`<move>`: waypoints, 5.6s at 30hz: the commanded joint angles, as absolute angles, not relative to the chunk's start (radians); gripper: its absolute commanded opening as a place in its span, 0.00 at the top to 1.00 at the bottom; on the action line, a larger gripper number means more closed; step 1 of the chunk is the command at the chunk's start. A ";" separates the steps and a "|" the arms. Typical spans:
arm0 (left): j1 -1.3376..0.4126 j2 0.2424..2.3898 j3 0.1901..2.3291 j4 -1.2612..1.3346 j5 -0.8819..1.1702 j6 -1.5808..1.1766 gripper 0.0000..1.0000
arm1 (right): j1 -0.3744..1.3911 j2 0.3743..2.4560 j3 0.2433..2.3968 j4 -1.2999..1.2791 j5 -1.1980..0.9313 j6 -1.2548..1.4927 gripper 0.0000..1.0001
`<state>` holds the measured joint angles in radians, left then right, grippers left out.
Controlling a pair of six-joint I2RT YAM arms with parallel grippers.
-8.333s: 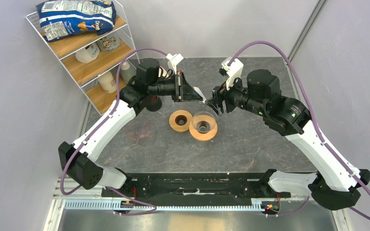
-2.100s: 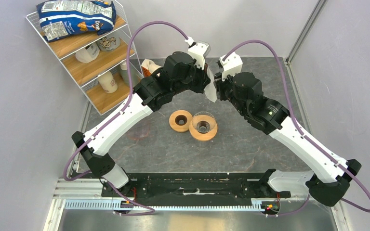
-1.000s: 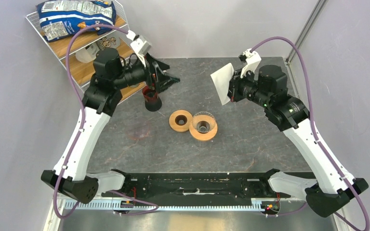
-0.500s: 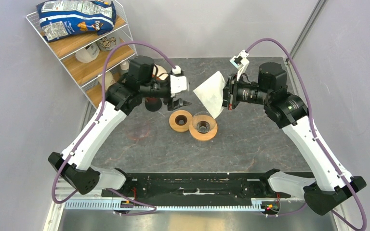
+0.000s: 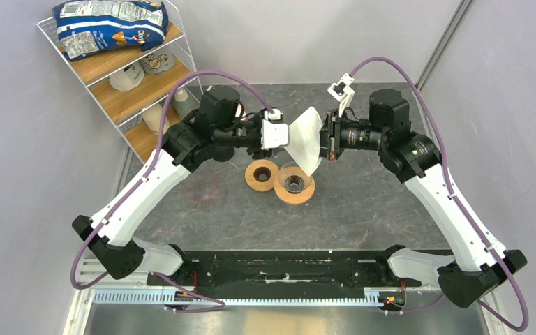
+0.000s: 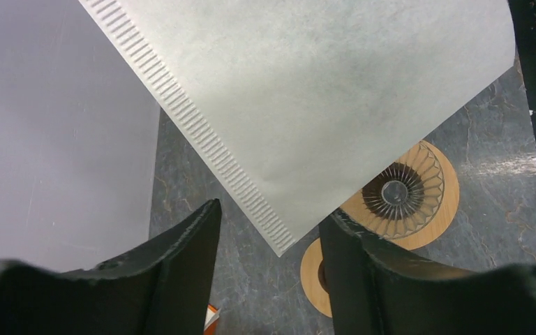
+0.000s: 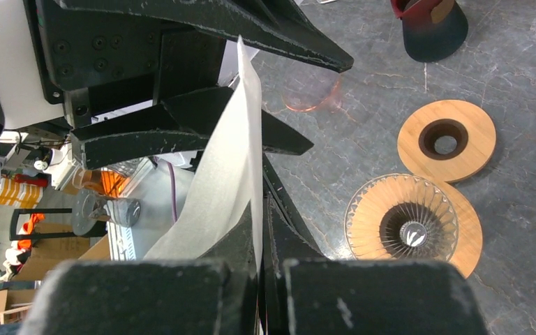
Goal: Place the coffee filter in the dripper
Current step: Adjust the coffee filter.
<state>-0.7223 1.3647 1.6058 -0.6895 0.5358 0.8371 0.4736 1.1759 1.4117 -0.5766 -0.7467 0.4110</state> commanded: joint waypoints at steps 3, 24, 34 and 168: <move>-0.726 1.359 1.635 -0.658 0.546 0.887 0.47 | 0.470 1.180 1.433 -0.555 -0.779 0.426 1.00; -0.695 1.189 1.413 -0.400 0.152 0.269 0.25 | 0.469 1.087 1.336 -0.419 -0.184 0.533 1.00; -0.880 1.273 1.527 -0.245 0.105 0.229 0.19 | 0.475 1.168 1.359 -0.393 0.069 0.683 1.00; -0.618 1.267 1.479 -0.635 0.720 0.628 0.26 | 0.396 0.915 1.295 -0.607 -0.553 0.248 1.00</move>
